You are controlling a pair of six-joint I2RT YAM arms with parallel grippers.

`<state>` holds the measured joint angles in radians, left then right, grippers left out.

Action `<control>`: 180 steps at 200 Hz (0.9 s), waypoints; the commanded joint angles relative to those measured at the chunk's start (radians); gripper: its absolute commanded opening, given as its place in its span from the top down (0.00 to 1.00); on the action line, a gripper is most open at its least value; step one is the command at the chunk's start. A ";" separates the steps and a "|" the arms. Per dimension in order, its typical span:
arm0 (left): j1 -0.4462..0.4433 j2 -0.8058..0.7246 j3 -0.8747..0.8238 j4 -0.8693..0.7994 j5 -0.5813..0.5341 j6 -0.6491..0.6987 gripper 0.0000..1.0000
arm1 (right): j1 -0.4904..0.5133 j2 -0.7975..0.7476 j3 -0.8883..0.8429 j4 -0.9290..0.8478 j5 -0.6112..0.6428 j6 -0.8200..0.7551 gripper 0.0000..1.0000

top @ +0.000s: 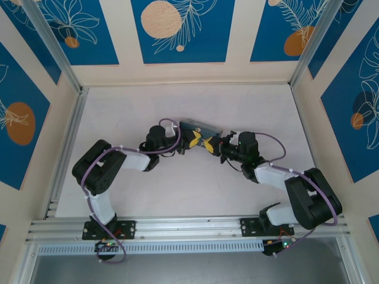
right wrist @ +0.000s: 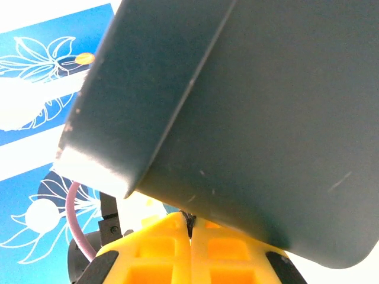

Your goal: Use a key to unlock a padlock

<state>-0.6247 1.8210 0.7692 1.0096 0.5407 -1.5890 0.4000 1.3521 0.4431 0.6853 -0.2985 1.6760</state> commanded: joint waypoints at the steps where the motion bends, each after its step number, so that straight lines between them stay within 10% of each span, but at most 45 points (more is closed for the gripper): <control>1: -0.013 -0.026 0.013 0.086 0.034 0.009 1.00 | 0.000 0.009 0.039 -0.040 -0.001 -0.063 1.00; 180: -0.064 -0.051 -0.029 -0.033 -0.023 0.086 1.00 | -0.001 0.260 0.274 -0.047 -0.151 -0.165 1.00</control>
<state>-0.6235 1.8210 0.7597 0.9527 0.4011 -1.5608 0.3817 1.5784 0.6579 0.5739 -0.4126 1.5429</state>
